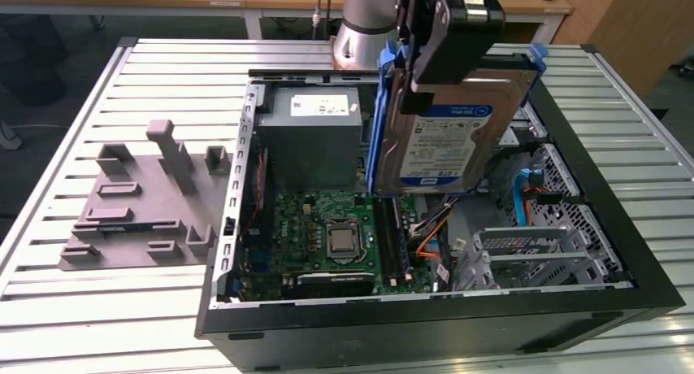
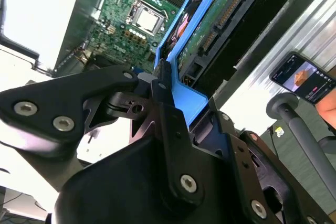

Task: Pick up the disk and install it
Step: 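Insert the disk into the insertion slot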

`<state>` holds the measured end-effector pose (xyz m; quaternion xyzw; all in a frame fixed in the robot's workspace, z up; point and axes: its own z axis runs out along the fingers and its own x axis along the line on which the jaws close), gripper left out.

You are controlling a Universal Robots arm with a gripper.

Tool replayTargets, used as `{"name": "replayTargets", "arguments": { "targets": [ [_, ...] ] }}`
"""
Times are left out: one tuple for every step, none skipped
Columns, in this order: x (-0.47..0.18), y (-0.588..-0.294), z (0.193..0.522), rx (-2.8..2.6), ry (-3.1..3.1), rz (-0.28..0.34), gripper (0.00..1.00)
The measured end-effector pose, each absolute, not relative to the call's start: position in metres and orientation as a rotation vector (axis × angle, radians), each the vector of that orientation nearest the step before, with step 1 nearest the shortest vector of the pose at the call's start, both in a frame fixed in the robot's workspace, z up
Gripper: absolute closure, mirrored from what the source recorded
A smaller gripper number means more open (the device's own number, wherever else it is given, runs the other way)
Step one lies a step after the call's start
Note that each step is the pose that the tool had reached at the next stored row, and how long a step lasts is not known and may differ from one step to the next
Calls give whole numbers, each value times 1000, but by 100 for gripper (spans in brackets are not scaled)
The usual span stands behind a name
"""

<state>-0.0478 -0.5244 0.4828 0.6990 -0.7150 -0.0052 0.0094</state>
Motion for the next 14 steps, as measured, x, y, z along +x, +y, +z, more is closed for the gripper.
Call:
{"name": "replayTargets", "arguments": {
  "targets": [
    [-48, -527, 483, 2183, -2233, -16, 64],
    [-48, -530, 482, 2183, -2233, -16, 64],
    [-48, -533, 482, 2183, -2233, -16, 64],
    [-48, -535, 482, 2183, -2233, -16, 64],
    [-48, -537, 481, 2183, -2233, -16, 64],
    [-47, -538, 481, 2183, -2233, -16, 64],
    [-46, -538, 480, 2183, -2233, -16, 64],
    [-45, -539, 480, 2183, -2233, -16, 64],
    [-43, -539, 480, 2183, -2233, -16, 64],
    [-41, -539, 479, 2183, -2233, -16, 64],
    [-39, -539, 479, 2183, -2233, -16, 64],
    [-37, -539, 479, 2183, -2233, -16, 64],
    [-35, -540, 479, 2183, -2233, -16, 64],
    [-33, -540, 479, 2183, -2233, -16, 64]
  ]
}}
